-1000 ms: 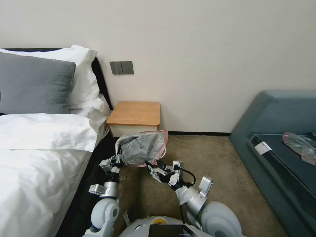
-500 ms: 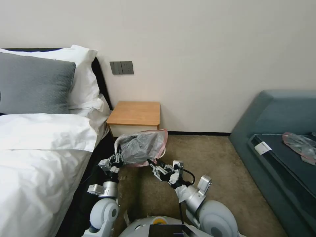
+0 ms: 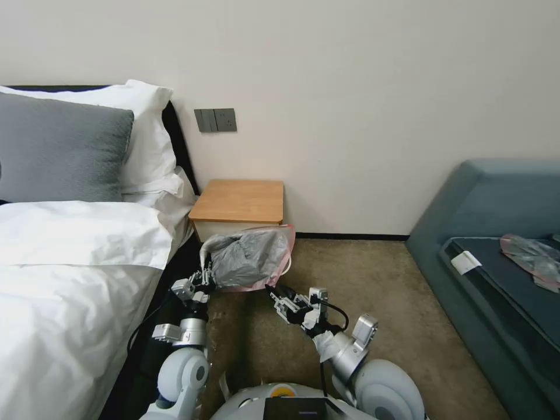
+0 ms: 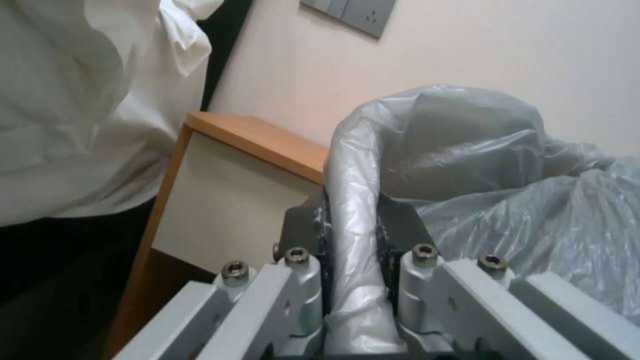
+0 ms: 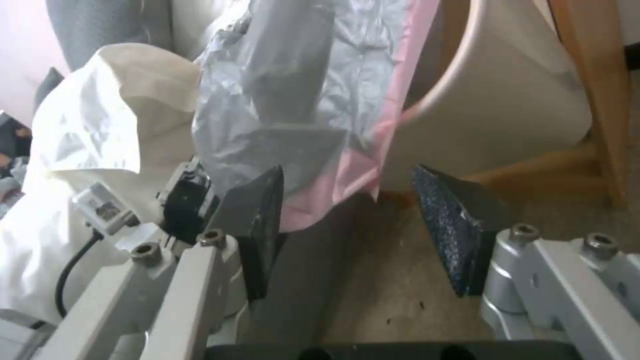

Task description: Pick up the garbage bag from the table and place it over the trash can.

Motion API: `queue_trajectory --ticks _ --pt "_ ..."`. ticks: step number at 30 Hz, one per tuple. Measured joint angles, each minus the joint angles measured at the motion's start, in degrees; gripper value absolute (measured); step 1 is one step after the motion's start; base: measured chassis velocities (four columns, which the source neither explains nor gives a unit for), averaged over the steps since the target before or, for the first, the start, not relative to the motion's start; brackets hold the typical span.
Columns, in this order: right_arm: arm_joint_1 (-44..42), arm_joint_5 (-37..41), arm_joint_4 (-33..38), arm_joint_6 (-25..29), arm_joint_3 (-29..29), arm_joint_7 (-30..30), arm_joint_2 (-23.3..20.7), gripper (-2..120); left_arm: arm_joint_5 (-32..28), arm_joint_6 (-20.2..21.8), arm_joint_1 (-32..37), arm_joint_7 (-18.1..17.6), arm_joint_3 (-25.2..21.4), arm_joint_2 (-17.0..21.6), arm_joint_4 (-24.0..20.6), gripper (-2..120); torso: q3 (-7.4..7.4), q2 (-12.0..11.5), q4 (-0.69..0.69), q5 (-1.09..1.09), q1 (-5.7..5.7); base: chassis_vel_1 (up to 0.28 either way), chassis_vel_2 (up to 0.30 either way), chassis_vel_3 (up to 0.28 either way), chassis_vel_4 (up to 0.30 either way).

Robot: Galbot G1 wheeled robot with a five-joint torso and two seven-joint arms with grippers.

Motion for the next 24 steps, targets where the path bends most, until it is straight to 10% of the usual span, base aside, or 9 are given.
queue_trajectory --ticks 24 --pt "1.7 -1.3 -2.4 0.7 -0.2 -0.8 0.9 0 0.3 0.0 0.7 0.0 0.1 0.0 -0.6 8 0.00 0.0 0.00 0.00 0.00 0.000 0.000 0.000 0.000"
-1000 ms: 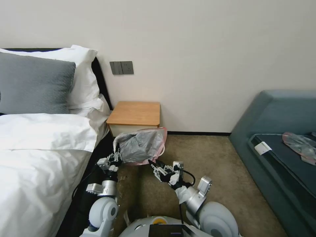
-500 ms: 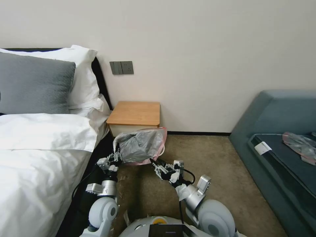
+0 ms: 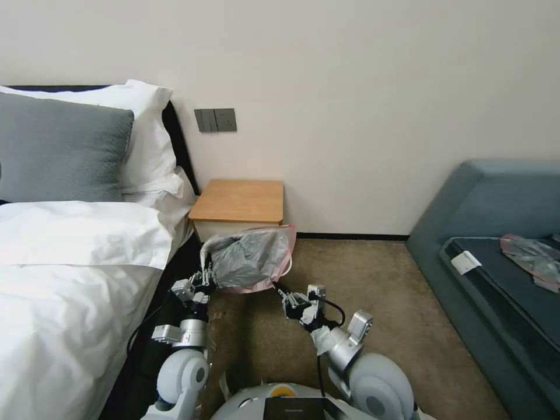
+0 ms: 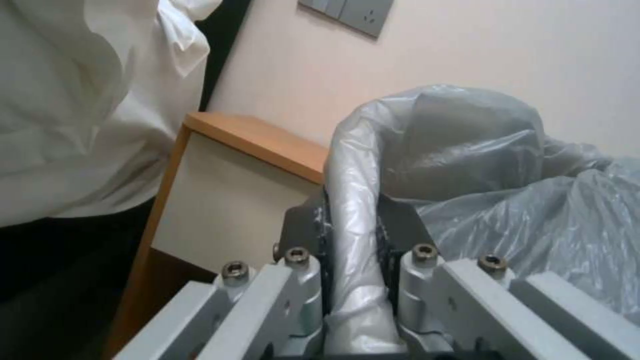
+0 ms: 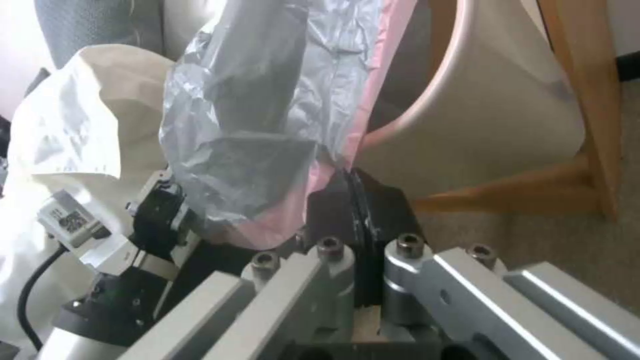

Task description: Pick up the garbage bag from the table and place it over the trash can.

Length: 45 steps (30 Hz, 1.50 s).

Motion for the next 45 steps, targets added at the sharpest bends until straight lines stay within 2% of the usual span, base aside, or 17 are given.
queue_trajectory --ticks 17,25,29,32,35,37,38,40,42,43,45 --pt "-4.6 -4.0 1.4 0.0 1.6 1.7 0.1 0 -2.1 0.4 -0.3 -0.2 -0.4 0.0 -0.8 8 0.00 0.0 -0.01 0.00 0.00 0.000 0.000 0.000 0.000" --pt "-3.4 -5.4 -1.1 0.7 2.8 1.7 0.5 0 -6.3 3.3 1.3 -0.7 0.7 0.4 -3.4 8 0.00 0.0 0.00 0.01 0.00 0.000 0.000 0.000 0.000" --pt "-4.1 -10.0 -1.9 1.0 3.4 1.2 0.7 0 -6.4 3.4 1.2 -0.7 0.3 0.2 -3.3 8 0.00 0.0 0.01 0.01 0.00 0.000 0.000 0.000 0.000" --pt "-6.1 -17.0 -2.3 2.5 5.3 2.4 0.7 0 -6.2 3.3 0.8 -0.7 -0.2 0.1 -2.8 8 0.00 0.0 -0.02 0.00 0.00 0.000 0.000 0.000 0.000" --pt "-5.9 -18.4 -2.5 5.2 6.7 4.1 0.7 0 -5.8 3.1 0.6 -0.7 -0.3 0.2 -2.6 8 0.00 0.0 -0.02 0.00 0.00 0.000 0.000 0.000 0.000" --pt "-3.9 -15.3 -2.3 10.0 7.8 3.8 1.1 8 -5.5 3.1 0.3 -0.7 -0.2 0.3 -2.3 8 0.00 0.0 0.01 0.00 0.00 0.000 0.000 0.000 0.000" --pt "-3.9 -15.3 -2.3 10.0 7.8 3.8 1.1 8 -5.5 3.1 0.3 -0.7 -0.2 0.3 -2.3 8 0.00 0.0 0.01 0.00 0.00 0.000 0.000 0.000 0.000" --pt "-1.8 -9.8 -1.3 12.8 7.9 1.6 2.0 17 -5.4 3.1 0.2 -0.6 0.0 0.3 -2.1 8 0.00 0.0 0.01 0.00 0.00 0.000 0.000 0.000 0.000" --pt "-0.3 -5.2 -0.8 13.9 7.5 0.0 2.8 25 -5.4 3.1 0.2 -0.6 0.1 0.3 -2.1 8 0.00 0.0 0.01 0.00 0.00 0.000 0.000 0.000 0.000" --pt "-0.3 -5.2 -0.8 13.9 7.5 0.0 2.8 25 -5.4 3.1 0.2 -0.6 0.1 0.3 -2.1 8 0.00 0.0 0.01 0.00 0.00 0.000 0.000 0.000 0.000" --pt "1.0 0.9 -0.3 14.5 6.9 -1.5 3.8 36 -5.4 3.0 0.3 -0.6 0.0 0.3 -2.1 8 0.00 0.0 0.00 0.00 0.00 0.000 0.000 0.000 0.000"
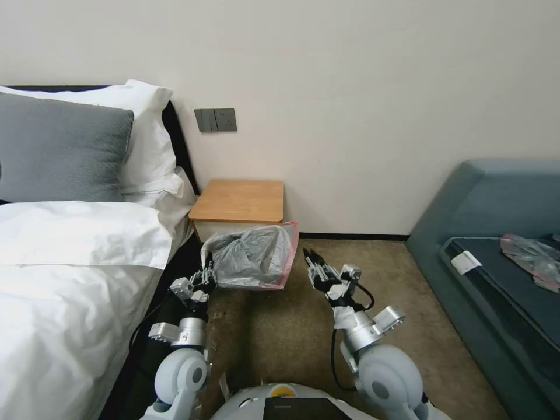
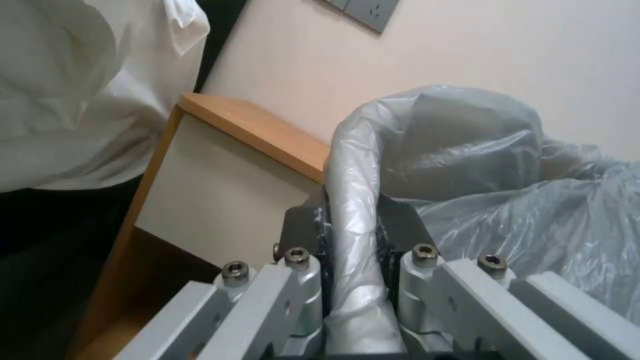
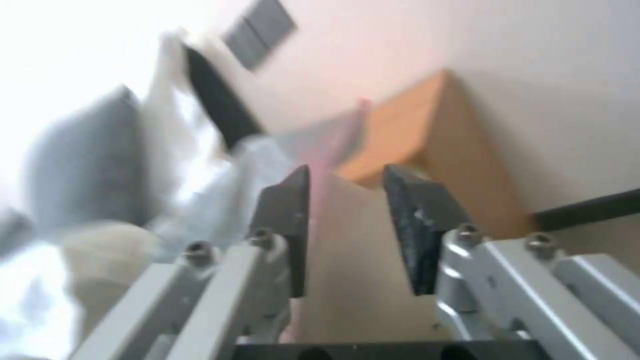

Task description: Pick up the garbage bag from the table and place it over the trash can.

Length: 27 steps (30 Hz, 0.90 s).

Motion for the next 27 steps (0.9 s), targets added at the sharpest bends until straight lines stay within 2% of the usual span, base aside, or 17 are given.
queue_trajectory --ticks 3,7,8,11,12,14,17,20,23,24,27 --pt "0.9 3.1 -0.1 0.0 -0.3 -0.3 0.4 43 0.0 0.0 0.1 0.0 -0.1 0.1 -0.1 8 0.00 0.0 0.00 -0.01 0.00 0.000 0.000 0.000 0.000" --pt "3.0 6.8 -2.0 -0.2 -0.4 -0.7 1.7 62 0.0 -0.1 0.2 0.0 -0.1 0.0 -0.4 8 0.00 0.0 0.00 0.00 0.00 0.000 0.000 0.000 0.000" --pt "3.0 6.8 -2.0 -0.2 -0.4 -0.7 1.7 62 0.0 -0.1 0.2 0.0 -0.1 0.0 -0.4 8 0.00 0.0 0.00 0.00 0.00 0.000 0.000 0.000 0.000" --pt "3.5 7.4 -3.4 -0.4 -0.7 -1.5 2.9 75 0.0 -0.1 0.1 0.0 0.0 -0.2 -0.5 8 0.00 0.0 -0.01 0.00 0.00 0.000 0.000 0.000 0.000" --pt "3.5 7.4 -3.4 -0.4 -0.7 -1.5 2.9 75 0.0 -0.1 0.1 0.0 0.0 -0.2 -0.5 8 0.00 0.0 -0.01 0.00 0.00 0.000 0.000 0.000 0.000" --pt "3.7 7.5 -4.4 -0.4 -0.8 -2.4 3.8 89 0.0 -0.1 0.1 0.1 0.0 -0.3 -0.5 8 0.00 0.0 0.00 0.00 0.00 0.000 0.000 0.000 0.000" --pt "3.7 7.8 -4.8 -0.3 -0.9 -3.0 4.3 96 -0.1 -0.1 0.2 0.1 0.0 -0.4 -0.5 8 0.00 0.0 -0.01 0.00 0.00 0.000 0.000 0.000 0.000" --pt "3.8 7.9 -5.1 -0.2 -1.0 -3.5 4.8 93 -0.1 -0.2 0.3 0.1 0.0 -0.4 -0.5 8 0.00 0.0 0.00 0.00 0.00 0.000 0.000 0.000 0.000" --pt "4.0 8.1 -5.5 -0.1 -1.1 -4.4 5.4 82 -0.1 -0.2 0.3 0.2 0.0 -0.3 -0.6 8 0.00 0.0 0.00 0.00 0.00 0.000 0.000 0.000 0.000" --pt "4.0 8.1 -5.5 -0.1 -1.1 -4.4 5.4 82 -0.1 -0.2 0.3 0.2 0.0 -0.3 -0.6 8 0.00 0.0 0.00 0.00 0.00 0.000 0.000 0.000 0.000" --pt "4.2 8.2 -6.3 -0.1 -1.3 -5.2 6.2 68 -0.2 -0.3 0.5 0.2 0.1 -0.3 -0.7 8 0.00 0.0 0.00 0.00 0.00 0.000 0.000 0.000 0.000"
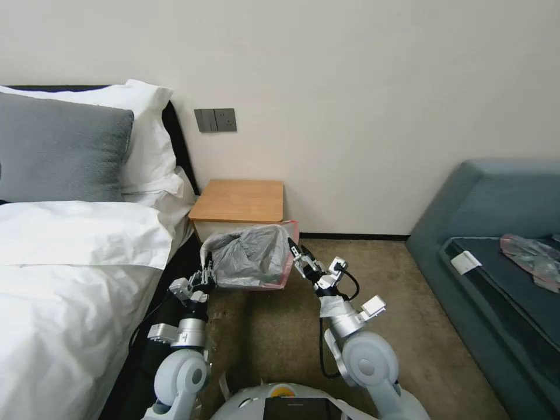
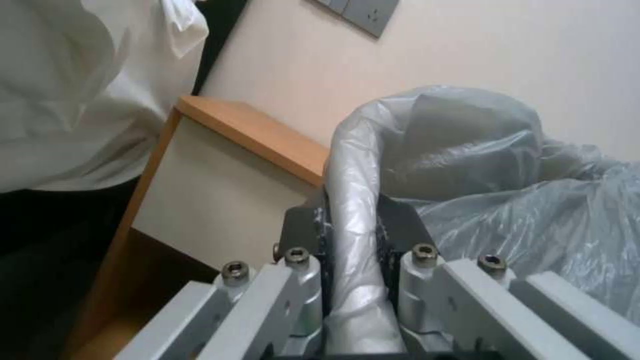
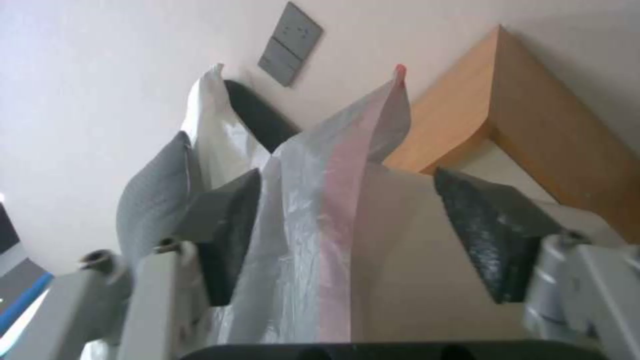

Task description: Pick up the garbage bag from the table and place it over the trash can.

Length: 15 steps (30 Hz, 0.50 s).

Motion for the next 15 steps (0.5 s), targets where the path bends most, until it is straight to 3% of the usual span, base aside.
queue_trajectory --ticks 15 --pt "-0.4 -1.3 -1.0 0.9 -0.4 -1.8 2.4 15 -0.2 0.0 0.1 0.0 -0.1 -0.1 -0.3 8 0.00 0.0 0.00 0.00 0.00 0.000 0.000 0.000 0.000"
